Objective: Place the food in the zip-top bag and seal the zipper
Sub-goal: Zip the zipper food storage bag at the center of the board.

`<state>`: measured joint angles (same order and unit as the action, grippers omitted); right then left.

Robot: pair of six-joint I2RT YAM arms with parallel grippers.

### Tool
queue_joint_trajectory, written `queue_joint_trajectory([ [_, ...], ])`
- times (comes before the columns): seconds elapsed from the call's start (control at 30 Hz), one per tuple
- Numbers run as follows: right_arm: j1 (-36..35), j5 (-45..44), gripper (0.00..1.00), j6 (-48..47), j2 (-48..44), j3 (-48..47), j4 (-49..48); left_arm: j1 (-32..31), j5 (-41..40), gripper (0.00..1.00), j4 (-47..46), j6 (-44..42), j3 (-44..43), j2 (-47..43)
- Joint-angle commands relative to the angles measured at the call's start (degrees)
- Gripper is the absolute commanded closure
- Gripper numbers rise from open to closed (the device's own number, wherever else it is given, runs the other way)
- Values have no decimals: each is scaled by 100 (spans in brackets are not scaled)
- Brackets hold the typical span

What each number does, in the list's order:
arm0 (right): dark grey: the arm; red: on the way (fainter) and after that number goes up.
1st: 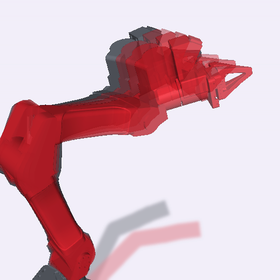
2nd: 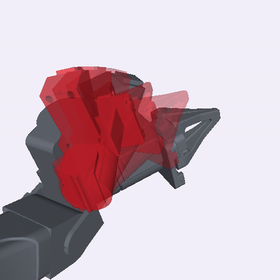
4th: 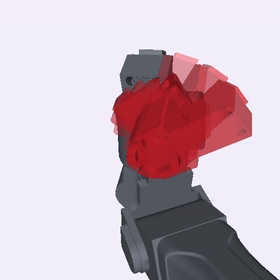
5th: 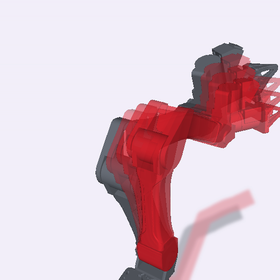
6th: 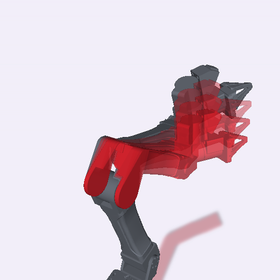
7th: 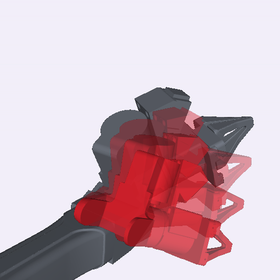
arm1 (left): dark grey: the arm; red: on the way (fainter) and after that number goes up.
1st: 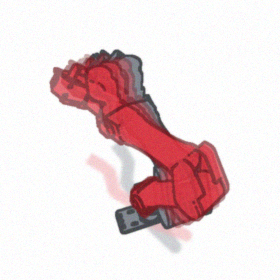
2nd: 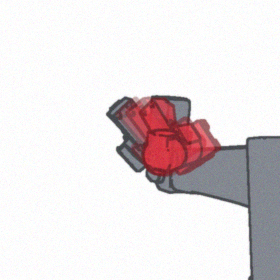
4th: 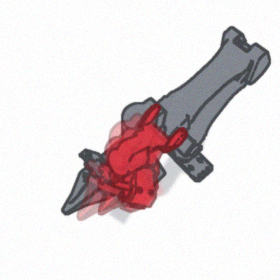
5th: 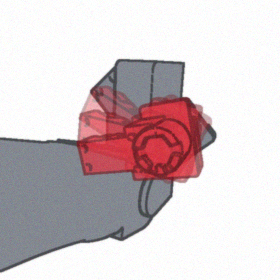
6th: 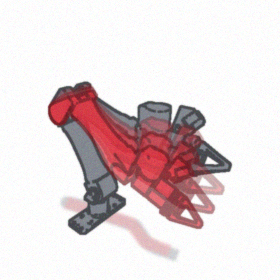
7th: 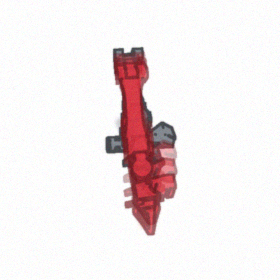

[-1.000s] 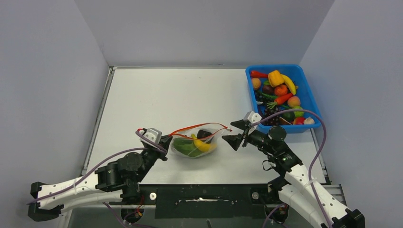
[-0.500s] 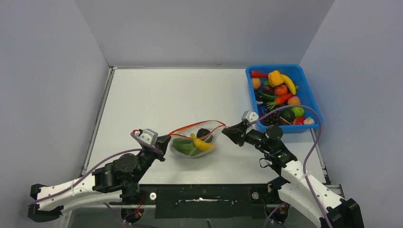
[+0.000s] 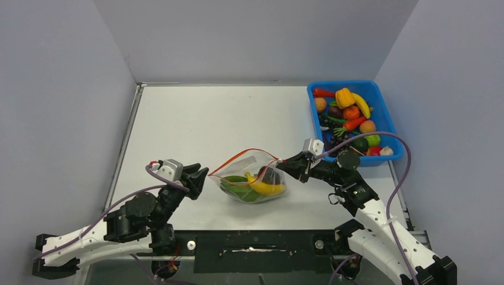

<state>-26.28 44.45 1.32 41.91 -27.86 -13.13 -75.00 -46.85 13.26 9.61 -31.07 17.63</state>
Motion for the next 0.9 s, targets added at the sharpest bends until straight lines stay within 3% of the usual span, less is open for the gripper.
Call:
queue_joint_trajectory([
  [0.0, 24, 477, 100, -350, 167, -618, 129, -4, 510, 63, -518, -711, -521, 45],
  [0.03, 25, 508, 100, -393, 275, -751, 297, -5, 582, 56, -529, -826, -610, 139],
  [0.1, 17, 704, 100, -422, 504, -987, 515, -2, 812, 28, -558, -1066, -829, 346],
  [0.13, 13, 858, 100, -428, 565, -1041, 538, -5, 931, 26, -598, -1203, -910, 475],
  [0.47, -87, 1098, 100, -229, 549, -945, 328, 3, 2991, 27, -918, -2004, -1515, 2281],
  [0.73, -272, 1259, 100, -250, 534, -932, 325, 38, 3534, 32, -1055, -1979, -2223, 3528],
  [0.87, -455, 1207, 100, -520, 446, -898, 597, 86, 3871, 31, -694, -1963, -2748, 3885],
])
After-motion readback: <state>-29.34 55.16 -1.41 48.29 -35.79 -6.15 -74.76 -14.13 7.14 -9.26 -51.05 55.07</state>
